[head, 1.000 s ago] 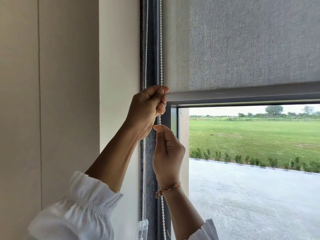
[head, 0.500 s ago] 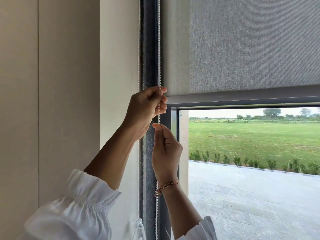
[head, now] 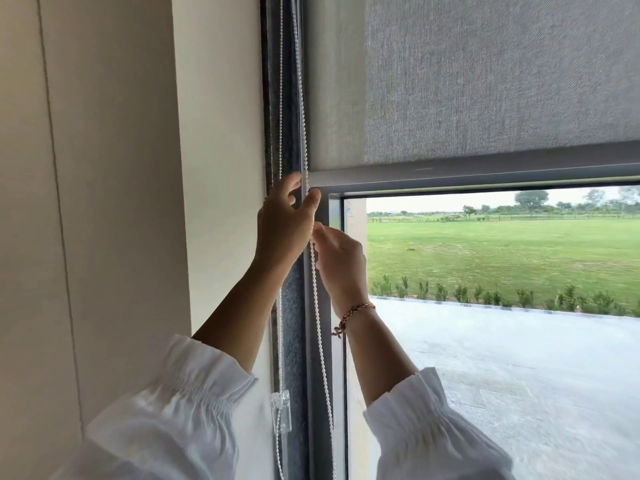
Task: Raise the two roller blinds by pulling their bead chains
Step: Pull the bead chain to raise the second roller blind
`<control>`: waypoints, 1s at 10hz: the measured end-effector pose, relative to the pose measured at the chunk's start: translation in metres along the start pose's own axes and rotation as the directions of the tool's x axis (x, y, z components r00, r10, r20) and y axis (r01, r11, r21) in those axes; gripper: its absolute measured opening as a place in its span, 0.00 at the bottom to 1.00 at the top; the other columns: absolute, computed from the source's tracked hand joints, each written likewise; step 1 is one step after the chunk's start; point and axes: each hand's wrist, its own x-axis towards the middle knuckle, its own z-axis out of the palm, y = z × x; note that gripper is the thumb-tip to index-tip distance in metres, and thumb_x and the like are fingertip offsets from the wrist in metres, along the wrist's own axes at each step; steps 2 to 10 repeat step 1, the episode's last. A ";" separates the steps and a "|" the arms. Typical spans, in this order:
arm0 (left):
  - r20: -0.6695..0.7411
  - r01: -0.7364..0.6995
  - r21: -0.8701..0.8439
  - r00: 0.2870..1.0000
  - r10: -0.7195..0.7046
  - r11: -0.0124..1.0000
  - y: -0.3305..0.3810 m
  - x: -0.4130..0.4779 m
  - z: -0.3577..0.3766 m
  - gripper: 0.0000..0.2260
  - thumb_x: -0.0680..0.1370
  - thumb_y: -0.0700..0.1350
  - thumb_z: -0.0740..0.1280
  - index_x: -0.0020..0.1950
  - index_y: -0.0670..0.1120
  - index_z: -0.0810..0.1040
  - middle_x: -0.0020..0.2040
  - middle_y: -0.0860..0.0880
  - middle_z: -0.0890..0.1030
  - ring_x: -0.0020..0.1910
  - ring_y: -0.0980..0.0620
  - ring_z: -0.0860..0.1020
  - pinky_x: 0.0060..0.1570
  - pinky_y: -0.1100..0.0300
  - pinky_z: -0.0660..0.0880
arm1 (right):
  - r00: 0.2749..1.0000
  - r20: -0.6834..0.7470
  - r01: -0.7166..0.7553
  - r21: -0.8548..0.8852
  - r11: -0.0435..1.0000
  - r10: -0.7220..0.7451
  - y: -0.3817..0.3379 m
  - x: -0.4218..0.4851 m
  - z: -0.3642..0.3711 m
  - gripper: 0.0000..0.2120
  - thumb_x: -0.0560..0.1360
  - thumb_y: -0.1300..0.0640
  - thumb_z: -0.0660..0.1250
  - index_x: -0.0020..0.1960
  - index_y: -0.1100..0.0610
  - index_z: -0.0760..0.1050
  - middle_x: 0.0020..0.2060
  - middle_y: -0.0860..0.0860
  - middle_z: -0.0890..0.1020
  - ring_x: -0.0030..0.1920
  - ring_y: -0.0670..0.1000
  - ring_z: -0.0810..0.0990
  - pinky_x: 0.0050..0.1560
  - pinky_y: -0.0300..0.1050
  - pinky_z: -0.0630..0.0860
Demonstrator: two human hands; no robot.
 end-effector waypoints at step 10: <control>-0.139 -0.107 0.167 0.982 0.131 0.980 0.012 -0.030 0.017 0.17 0.76 0.44 0.63 0.65 0.43 0.71 0.66 0.43 0.74 0.65 0.46 0.70 0.65 0.56 0.64 | 0.999 0.044 -0.023 -0.137 0.990 0.029 -0.009 -0.012 -0.033 0.16 0.75 0.52 0.60 0.29 0.52 0.71 0.26 0.47 0.74 0.32 0.49 0.71 0.33 0.44 0.65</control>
